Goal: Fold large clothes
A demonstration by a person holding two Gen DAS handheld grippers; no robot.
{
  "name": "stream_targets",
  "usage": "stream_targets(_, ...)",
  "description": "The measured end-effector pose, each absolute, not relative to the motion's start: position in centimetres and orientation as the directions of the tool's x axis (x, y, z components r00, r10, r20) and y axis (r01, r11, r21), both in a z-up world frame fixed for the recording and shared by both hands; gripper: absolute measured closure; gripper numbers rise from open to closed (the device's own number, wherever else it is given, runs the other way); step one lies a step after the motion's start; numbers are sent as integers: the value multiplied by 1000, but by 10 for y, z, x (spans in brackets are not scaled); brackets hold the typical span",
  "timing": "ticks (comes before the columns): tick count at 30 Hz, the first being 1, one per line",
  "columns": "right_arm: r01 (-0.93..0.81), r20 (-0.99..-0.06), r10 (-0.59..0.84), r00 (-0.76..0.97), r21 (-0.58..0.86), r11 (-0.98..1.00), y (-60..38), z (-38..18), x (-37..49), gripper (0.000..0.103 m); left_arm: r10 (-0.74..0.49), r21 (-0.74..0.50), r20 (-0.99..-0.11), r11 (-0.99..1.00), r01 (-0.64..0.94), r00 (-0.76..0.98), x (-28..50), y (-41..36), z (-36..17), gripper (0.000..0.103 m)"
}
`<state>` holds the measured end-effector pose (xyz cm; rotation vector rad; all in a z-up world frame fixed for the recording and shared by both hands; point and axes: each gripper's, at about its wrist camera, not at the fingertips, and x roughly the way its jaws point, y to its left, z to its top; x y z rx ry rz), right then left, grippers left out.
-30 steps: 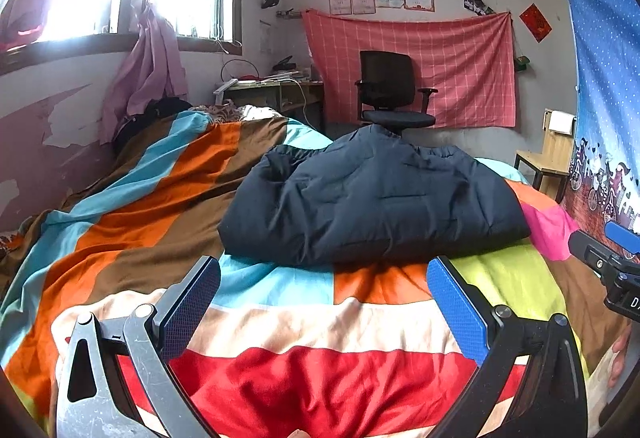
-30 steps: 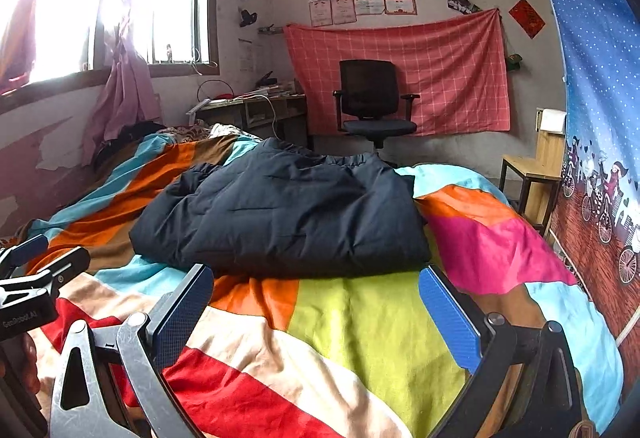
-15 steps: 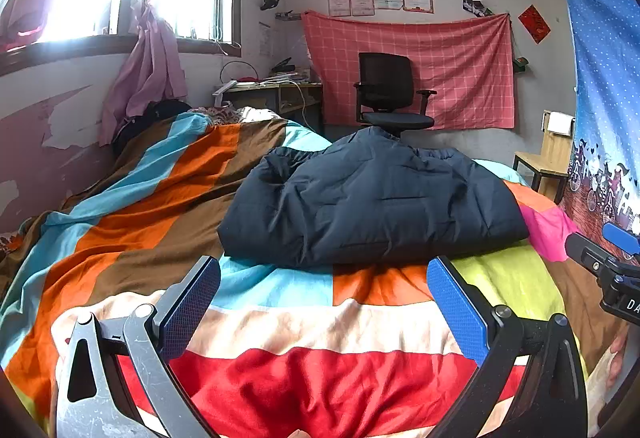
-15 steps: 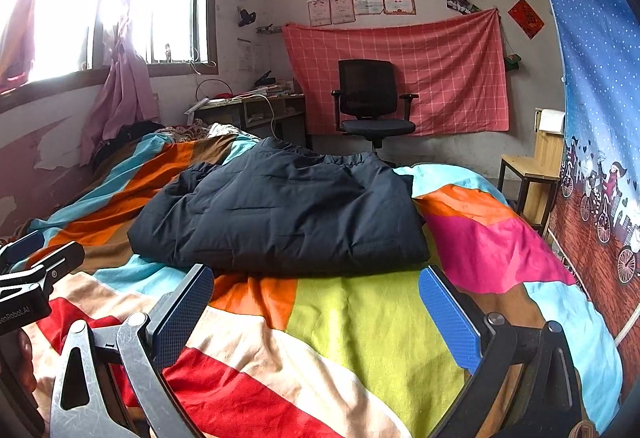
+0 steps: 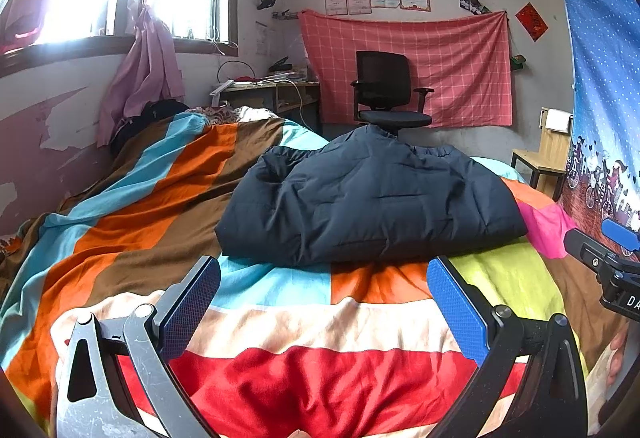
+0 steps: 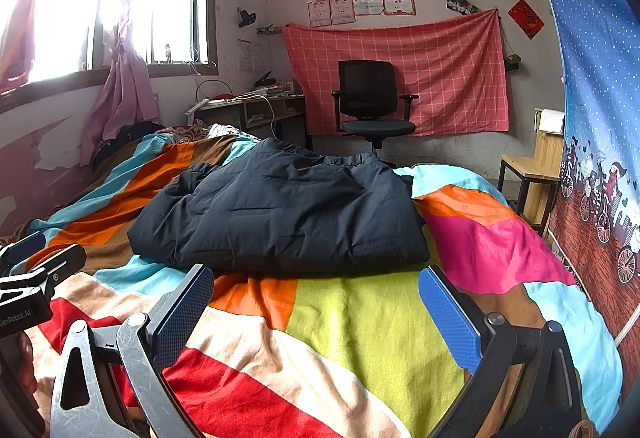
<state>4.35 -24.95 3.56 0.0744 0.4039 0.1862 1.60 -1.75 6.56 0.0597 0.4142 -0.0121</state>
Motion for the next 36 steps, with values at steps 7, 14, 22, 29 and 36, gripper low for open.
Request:
stream_targets(7,-165,-384,195,902,108,980,-249,35,44,0,-1,55,-401,998,25,916,16,-18,65,2)
stream_targets(14,-165,-384,195,902,108,980,-249,35,44,0,-1,55,-401,998,25,916,16,-19,65,2)
stream_targets(22,-166,-384,195,902,108,980,-249,35,44,0,1,57,-401,998,24,916,15,-20,65,2)
stream_targets(29,-166,-384,195,903,108,980,-249,35,44,0,0,56,-401,998,25,916,16,-20,65,2)
stream_targets(36,-165,-384,195,903,108,980,-249,35,44,0,-1,60,-399,998,27,917,16,-21,65,2)
